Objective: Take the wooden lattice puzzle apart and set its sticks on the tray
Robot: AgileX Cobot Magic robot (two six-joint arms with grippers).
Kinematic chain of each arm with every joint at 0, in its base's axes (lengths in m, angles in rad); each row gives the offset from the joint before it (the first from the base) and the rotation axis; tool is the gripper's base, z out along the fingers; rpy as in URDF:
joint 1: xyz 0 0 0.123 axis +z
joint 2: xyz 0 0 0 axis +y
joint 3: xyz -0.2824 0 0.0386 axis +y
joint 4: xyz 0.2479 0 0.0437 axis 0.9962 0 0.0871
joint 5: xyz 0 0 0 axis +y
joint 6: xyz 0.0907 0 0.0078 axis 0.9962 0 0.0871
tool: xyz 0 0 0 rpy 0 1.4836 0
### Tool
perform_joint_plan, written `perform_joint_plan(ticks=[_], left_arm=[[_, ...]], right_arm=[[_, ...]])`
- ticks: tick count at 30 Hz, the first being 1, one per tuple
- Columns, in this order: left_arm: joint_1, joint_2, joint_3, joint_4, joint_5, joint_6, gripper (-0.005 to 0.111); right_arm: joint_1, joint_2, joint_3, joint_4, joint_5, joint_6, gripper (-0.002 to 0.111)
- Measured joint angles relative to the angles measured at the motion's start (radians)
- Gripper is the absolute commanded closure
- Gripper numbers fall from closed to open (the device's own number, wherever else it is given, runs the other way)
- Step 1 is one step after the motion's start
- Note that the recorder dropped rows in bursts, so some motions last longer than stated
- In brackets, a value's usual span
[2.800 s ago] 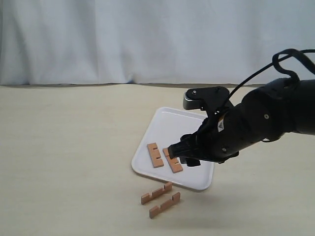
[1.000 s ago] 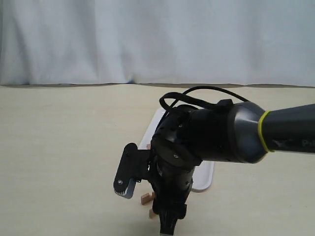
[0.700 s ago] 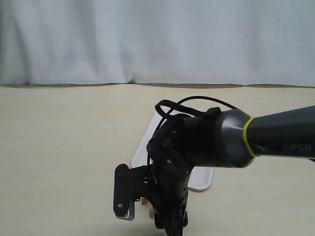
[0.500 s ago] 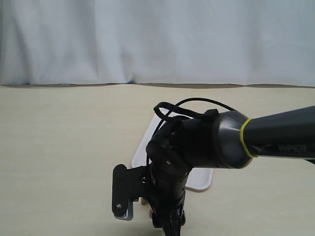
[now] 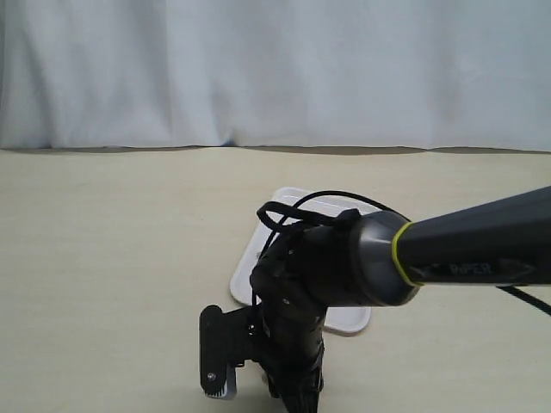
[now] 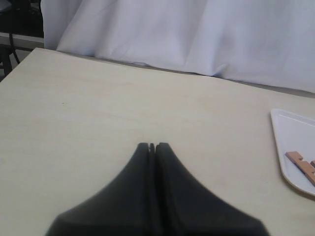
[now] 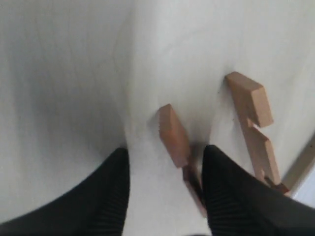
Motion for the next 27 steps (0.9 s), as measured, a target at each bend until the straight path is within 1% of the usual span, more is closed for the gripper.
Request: perform_joint_plan(ticks=[2, 7, 11, 15, 19, 22, 23, 24, 25, 26, 27], left_arm=[[0.000, 0.000, 0.000, 0.000, 0.000, 0.000, 0.107], [0.000, 0.000, 0.000, 0.000, 0.000, 0.000, 0.107], [0.000, 0.000, 0.000, 0.000, 0.000, 0.000, 0.107], [0.000, 0.000, 0.000, 0.000, 0.000, 0.000, 0.107], [0.000, 0.000, 0.000, 0.000, 0.000, 0.000, 0.107], [0.000, 0.000, 0.000, 0.000, 0.000, 0.000, 0.107], [0.000, 0.000, 0.000, 0.000, 0.000, 0.000, 0.107], [0.000, 0.000, 0.000, 0.000, 0.000, 0.000, 0.107], [0.000, 0.000, 0.000, 0.000, 0.000, 0.000, 0.107], [0.000, 0.000, 0.000, 0.000, 0.000, 0.000, 0.107], [0.000, 0.000, 0.000, 0.000, 0.000, 0.000, 0.107]], right_arm=[[0.000, 0.006, 0.000, -0.021, -0.002, 0.000, 0.103], [0.000, 0.011, 0.000, -0.063, 0.001, 0.059, 0.104], [0.000, -0.003, 0.000, -0.057, 0.060, 0.077, 0.104], [0.000, -0.063, 0.000, -0.029, 0.132, 0.093, 0.104], [0.000, -0.139, 0.000, -0.019, 0.159, 0.127, 0.104], [0.000, -0.216, 0.000, -0.128, 0.112, 0.301, 0.104], [0.000, -0.227, 0.000, -0.184, 0.095, 0.410, 0.104], [0.000, -0.246, 0.000, -0.361, 0.067, 0.675, 0.104], [0.000, -0.248, 0.000, -0.451, 0.062, 0.814, 0.104], [0.000, -0.249, 0.000, -0.583, 0.062, 1.026, 0.104], [0.000, -0.245, 0.000, -0.638, 0.062, 1.157, 0.104]])
